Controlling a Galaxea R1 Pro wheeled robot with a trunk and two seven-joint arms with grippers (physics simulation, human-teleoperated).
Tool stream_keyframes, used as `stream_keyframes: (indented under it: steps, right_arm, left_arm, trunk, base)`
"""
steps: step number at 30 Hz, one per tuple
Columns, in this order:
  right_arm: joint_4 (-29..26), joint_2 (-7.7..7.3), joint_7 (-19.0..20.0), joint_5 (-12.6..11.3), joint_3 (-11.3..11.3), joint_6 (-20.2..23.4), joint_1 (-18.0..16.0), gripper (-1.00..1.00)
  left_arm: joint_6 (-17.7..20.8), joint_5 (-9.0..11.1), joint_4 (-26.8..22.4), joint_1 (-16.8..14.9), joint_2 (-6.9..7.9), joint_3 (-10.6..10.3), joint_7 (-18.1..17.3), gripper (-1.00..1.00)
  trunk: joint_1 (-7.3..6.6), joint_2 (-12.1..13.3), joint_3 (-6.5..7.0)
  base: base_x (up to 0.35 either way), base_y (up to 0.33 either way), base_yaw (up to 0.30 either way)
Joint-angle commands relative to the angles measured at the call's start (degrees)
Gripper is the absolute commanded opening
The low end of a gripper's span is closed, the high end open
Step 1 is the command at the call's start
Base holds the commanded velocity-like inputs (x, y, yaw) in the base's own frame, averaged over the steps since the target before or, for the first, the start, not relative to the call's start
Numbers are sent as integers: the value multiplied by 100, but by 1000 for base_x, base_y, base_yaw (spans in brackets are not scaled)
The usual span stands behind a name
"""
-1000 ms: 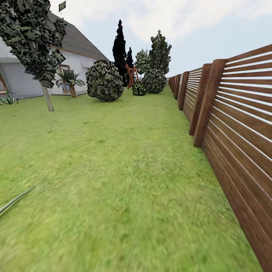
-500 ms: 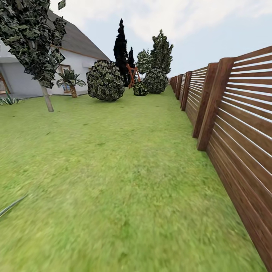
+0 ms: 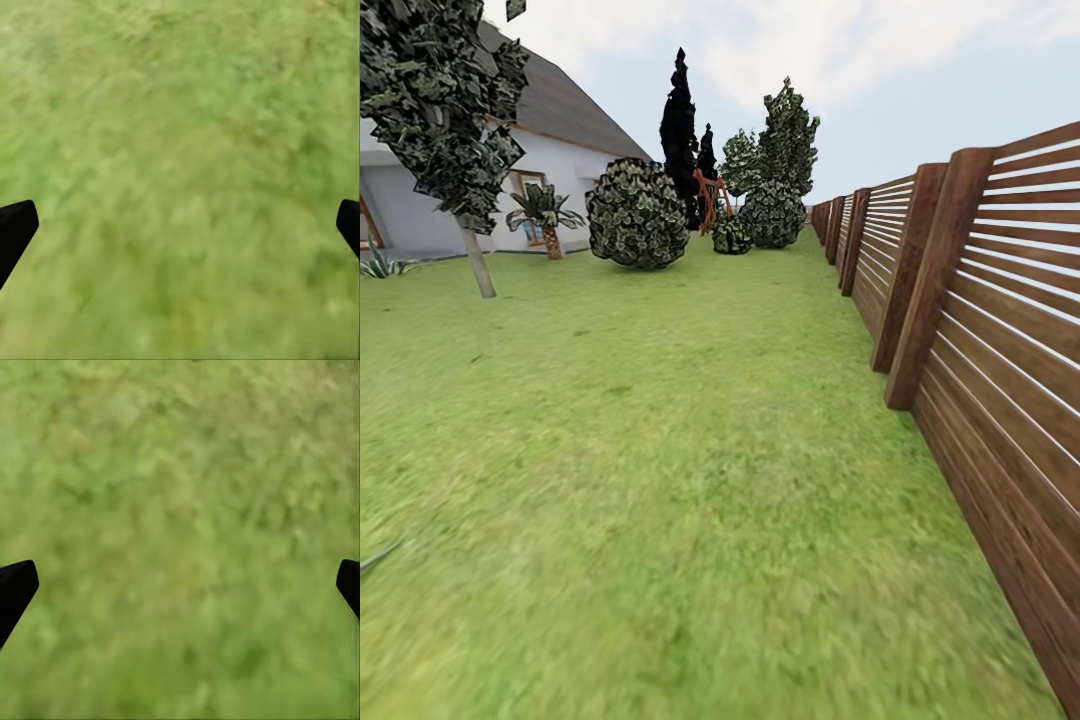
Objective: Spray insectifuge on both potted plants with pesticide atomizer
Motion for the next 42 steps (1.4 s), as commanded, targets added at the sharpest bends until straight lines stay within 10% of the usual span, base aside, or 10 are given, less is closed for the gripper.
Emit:
stream_keyframes:
  steps: [1, 42]
  right_arm:
    - [5, 3, -1, 3, -5, -18, -3, 100]
    - [5, 4, -10, 3, -5, -18, -3, 100]
  left_arm:
    - [-6, 33, 4, -4, -2, 36, -60, 100]
    - [-6, 33, 4, -3, -10, 15, -60, 100]
  trunk:
    - [3, -2, -5]
    - [3, -2, -5]
  base:
    - [336, -106, 0]
    - [238, -22, 227]
